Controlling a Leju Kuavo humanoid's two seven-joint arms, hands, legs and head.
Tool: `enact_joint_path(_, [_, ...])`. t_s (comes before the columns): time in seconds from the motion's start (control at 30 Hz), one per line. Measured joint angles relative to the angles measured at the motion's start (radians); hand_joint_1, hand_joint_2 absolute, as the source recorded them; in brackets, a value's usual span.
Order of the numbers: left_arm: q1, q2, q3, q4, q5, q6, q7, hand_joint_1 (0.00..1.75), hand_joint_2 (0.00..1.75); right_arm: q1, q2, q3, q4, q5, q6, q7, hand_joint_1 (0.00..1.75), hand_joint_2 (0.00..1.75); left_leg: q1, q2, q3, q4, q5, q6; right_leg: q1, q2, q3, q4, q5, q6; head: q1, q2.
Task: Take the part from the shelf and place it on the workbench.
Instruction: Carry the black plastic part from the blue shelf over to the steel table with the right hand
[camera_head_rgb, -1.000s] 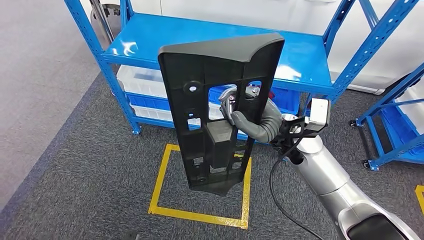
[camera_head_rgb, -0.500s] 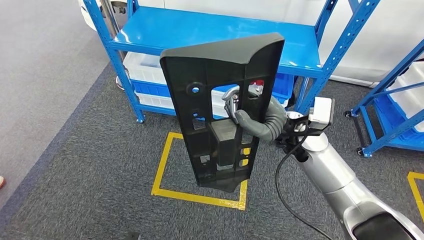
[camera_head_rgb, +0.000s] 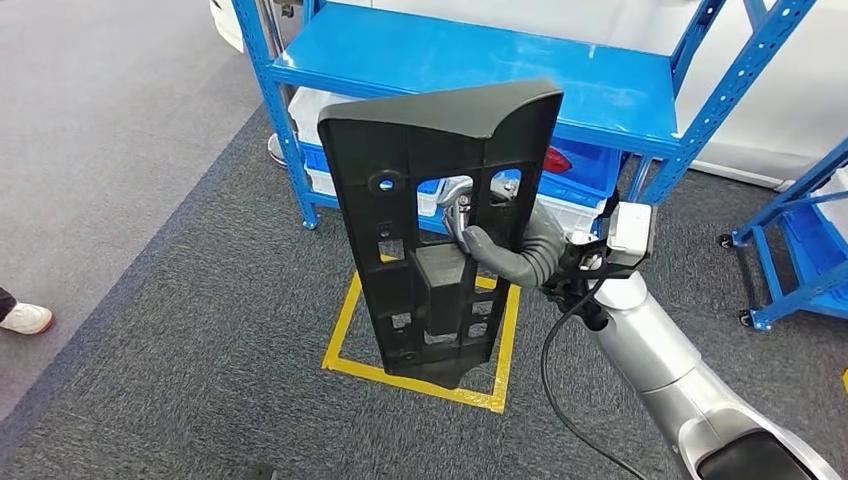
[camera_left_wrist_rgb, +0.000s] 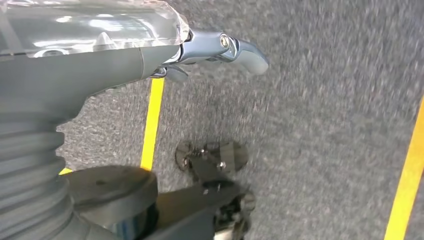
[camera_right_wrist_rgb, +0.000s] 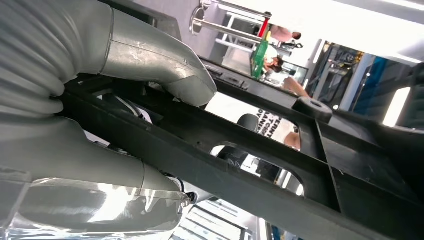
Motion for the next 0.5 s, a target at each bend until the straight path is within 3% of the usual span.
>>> enact_joint_path(0.07, [0.001,0.001,0.000,0.000,-0.001,-0.001,0.000,0.00,1.75,0.000,0.001,-0.001,0.000,0.005,0.001,-0.002,1.75,1.75,0.002,-0.011,-0.005,-0.002,0.005,-0.012,0.000,-0.019,0.001,-0.012,0.007,-0.002,0.000,0.000])
enact_joint_path(0.13, [0.001,0.001,0.000,0.000,-0.002,-0.002,0.000,0.00,1.75,0.000,-0.001,-0.001,-0.001,0.008,0.001,-0.003,1.75,1.75,-0.001,0.020,-0.020,0.025,-0.016,-0.023,-0.004,-0.043,0.008,-0.030,0.016,-0.008,0.000,0.000])
enact_joint_path(0.2, [0.000,0.001,-0.001,0.000,-0.003,-0.003,0.000,0.00,1.75,0.003,-0.009,-0.002,-0.001,0.010,0.001,-0.005,1.75,1.75,-0.002,0.066,-0.071,0.129,-0.075,-0.032,-0.003,-0.068,0.010,-0.038,0.021,-0.012,-0.001,0.000])
enact_joint_path(0.27, [0.000,0.001,-0.001,0.000,-0.006,-0.003,0.000,0.00,1.75,0.008,-0.018,-0.002,-0.001,0.012,0.001,-0.006,1.75,1.75,0.001,0.080,-0.127,0.248,-0.123,-0.039,0.000,-0.094,0.005,-0.034,0.021,-0.014,-0.001,0.000])
enact_joint_path(0.3, [0.001,0.001,-0.001,0.000,-0.007,-0.003,0.001,0.00,1.75,0.011,-0.021,-0.002,-0.001,0.012,0.000,-0.006,1.75,1.75,0.002,0.082,-0.135,0.268,-0.122,-0.042,0.001,-0.106,0.002,-0.032,0.021,-0.014,-0.001,0.000])
enact_joint_path(0.33, [0.002,0.001,-0.001,0.000,-0.008,-0.003,0.001,0.00,1.75,0.013,-0.022,-0.002,-0.001,0.013,0.000,-0.006,1.75,1.75,0.003,0.085,-0.124,0.251,-0.105,-0.043,0.001,-0.117,0.000,-0.028,0.020,-0.013,-0.001,0.000])
enact_joint_path(0.4, [0.001,0.002,-0.001,0.000,-0.009,-0.003,0.002,0.00,1.75,0.015,-0.022,-0.002,-0.003,0.013,0.000,-0.006,1.75,1.75,0.002,0.110,-0.055,0.124,-0.047,-0.041,0.001,-0.138,-0.003,-0.020,0.017,-0.009,-0.001,0.000])
enact_joint_path(0.47, [-0.001,0.002,-0.001,0.000,-0.010,-0.003,0.002,0.00,1.75,0.014,-0.022,-0.005,-0.007,0.014,-0.001,-0.006,1.75,1.75,-0.002,0.132,-0.002,0.020,-0.014,-0.026,0.006,-0.155,-0.004,-0.013,0.013,-0.002,-0.001,0.000])
enact_joint_path(0.5, [0.000,0.002,-0.001,0.000,-0.010,-0.003,0.002,0.00,1.75,0.014,-0.022,-0.006,-0.008,0.014,-0.001,-0.005,1.75,1.75,-0.004,0.134,0.005,0.002,-0.011,-0.017,0.008,-0.162,-0.005,-0.011,0.013,0.003,-0.001,0.000])
